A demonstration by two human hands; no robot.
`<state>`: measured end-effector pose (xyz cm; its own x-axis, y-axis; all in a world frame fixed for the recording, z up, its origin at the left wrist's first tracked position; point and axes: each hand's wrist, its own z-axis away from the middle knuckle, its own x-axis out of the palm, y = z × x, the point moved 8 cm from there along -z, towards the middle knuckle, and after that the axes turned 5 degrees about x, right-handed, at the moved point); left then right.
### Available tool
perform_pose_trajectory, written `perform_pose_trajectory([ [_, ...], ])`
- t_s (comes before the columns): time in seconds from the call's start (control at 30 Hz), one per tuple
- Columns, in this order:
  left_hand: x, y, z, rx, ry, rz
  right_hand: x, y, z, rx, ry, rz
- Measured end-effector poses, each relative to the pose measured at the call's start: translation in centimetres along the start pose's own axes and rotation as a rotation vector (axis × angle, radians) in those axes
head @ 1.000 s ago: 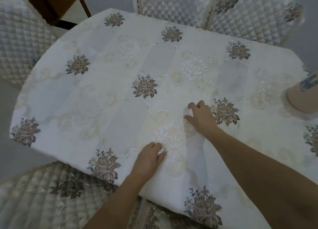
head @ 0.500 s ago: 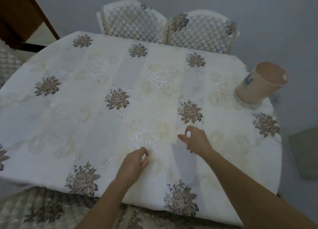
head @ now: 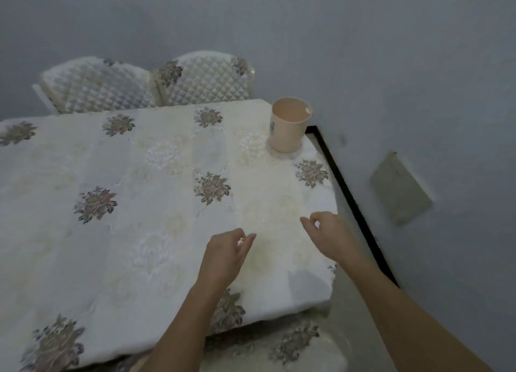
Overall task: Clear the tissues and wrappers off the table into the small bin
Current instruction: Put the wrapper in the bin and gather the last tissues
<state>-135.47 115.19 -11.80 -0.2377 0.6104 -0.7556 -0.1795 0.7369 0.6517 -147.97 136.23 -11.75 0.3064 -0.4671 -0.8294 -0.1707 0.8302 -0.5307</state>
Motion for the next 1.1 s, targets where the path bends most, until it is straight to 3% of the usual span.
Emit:
perform_pose_trajectory([
  [0.3,9.1,15.6,-1.8,0.119,-0.016,-0.030,-10.8,12.4,4.1,0.029,0.128,-0.102],
  [0.63,21.0,28.0,-2.6,0.068,-0.065,-0.014,-19.7,25.9,3.1,0.018,0.163,-0.129],
  [0.8,21.6,30.2,-4.6,0.051,-0.008,-0.057,-21.7,27.5,-0.2,-0.041,0.161,-0.142],
  [1.1,20.5,27.9,-11.4,-0.086,0.083,-0.066,-20.9,23.2,-9.0,-0.191,0.019,-0.117],
])
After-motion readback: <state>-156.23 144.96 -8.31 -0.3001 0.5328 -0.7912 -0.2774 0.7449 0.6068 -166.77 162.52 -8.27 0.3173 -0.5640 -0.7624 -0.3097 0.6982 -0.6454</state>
